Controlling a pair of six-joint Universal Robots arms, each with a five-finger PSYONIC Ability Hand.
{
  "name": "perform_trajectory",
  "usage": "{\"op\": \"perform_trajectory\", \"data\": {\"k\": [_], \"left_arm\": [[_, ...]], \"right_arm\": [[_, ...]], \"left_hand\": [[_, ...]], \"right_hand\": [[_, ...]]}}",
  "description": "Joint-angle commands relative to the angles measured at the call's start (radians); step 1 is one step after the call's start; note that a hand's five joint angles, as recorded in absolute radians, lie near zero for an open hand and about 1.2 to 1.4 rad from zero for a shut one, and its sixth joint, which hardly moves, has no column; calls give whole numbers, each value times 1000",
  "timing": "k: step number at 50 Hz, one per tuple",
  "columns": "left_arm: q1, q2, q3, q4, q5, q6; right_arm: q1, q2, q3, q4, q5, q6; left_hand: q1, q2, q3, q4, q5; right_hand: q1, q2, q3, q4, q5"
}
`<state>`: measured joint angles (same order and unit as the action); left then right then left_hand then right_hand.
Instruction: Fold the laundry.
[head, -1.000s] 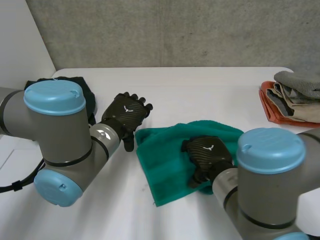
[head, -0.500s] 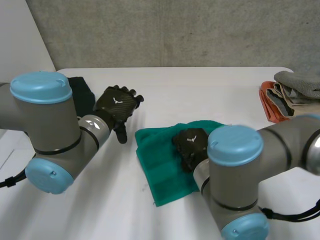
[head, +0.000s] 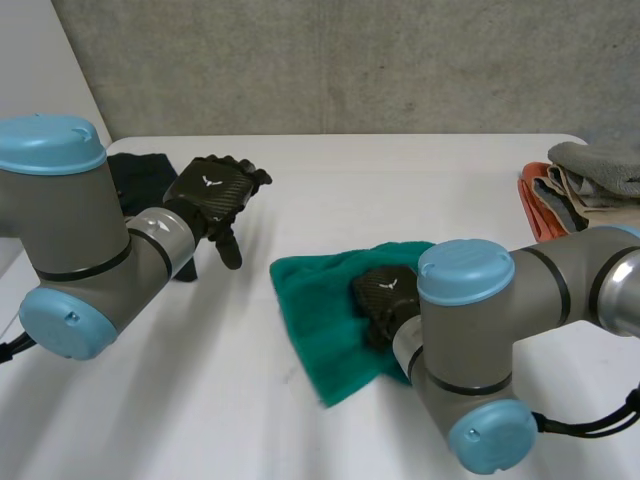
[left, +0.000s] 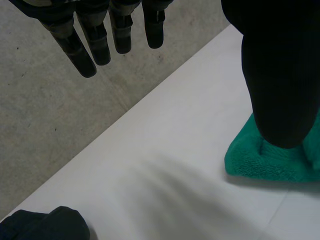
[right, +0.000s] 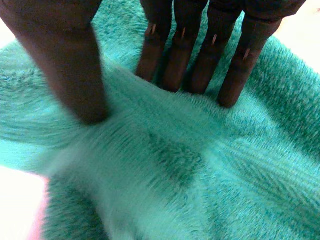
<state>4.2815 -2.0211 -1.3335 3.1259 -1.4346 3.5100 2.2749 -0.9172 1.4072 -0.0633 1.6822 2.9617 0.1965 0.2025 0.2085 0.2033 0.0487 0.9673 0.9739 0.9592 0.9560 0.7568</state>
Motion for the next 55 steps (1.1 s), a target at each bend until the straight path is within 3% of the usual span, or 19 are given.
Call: {"op": "perform_trajectory", "data": {"k": [1, 11, 20, 28, 38, 42, 46, 47, 52, 55], "left_arm": [[-5, -14, 10, 5, -1, 0], [-12, -102, 91, -39, 5, -12], [-54, -263, 250, -219, 55, -71], [-137, -353, 353, -365, 195, -212], [-218, -395, 427, -386, 183, -351], [-258, -398, 453, -402, 158, -402], [-310, -370, 451, -405, 161, -480], [-321, -352, 442, -400, 157, -515], [-283, -236, 378, -331, 112, -655], [-201, -134, 337, -274, 99, -720]], "right_arm": [[2, -75, 12, -90, 28, -26], [-26, -351, 12, -20, -107, 17], [-46, -520, -62, 168, -217, 36], [-66, -583, -88, 180, -239, 57], [-124, -681, -122, 188, -274, 174], [-156, -716, -139, 188, -288, 243], [-192, -726, -140, 180, -286, 293], [-210, -724, -139, 180, -285, 309], [-261, -700, -131, 174, -285, 327], [-311, -669, -136, 163, -292, 326]], "left_hand": [[-22, -28, -34, -29, -49], [-22, -28, -34, -29, -49], [-22, -28, -34, -29, -49], [-22, -28, -34, -29, -49], [-13, -19, -25, -20, -39], [207, 201, 195, 200, 180], [861, 855, 849, 854, 834], [1196, 1190, 1184, 1190, 1170], [1200, 1194, 1188, 1193, 1173], [1200, 1194, 1188, 1193, 1173]], "right_hand": [[429, 422, 437, 440, 465], [429, 422, 437, 440, 465], [429, 422, 437, 440, 465], [429, 422, 437, 440, 465], [429, 422, 437, 440, 465], [429, 422, 437, 440, 465], [429, 422, 437, 440, 465], [429, 422, 437, 440, 465], [429, 422, 437, 440, 465], [429, 422, 437, 440, 465]]}}
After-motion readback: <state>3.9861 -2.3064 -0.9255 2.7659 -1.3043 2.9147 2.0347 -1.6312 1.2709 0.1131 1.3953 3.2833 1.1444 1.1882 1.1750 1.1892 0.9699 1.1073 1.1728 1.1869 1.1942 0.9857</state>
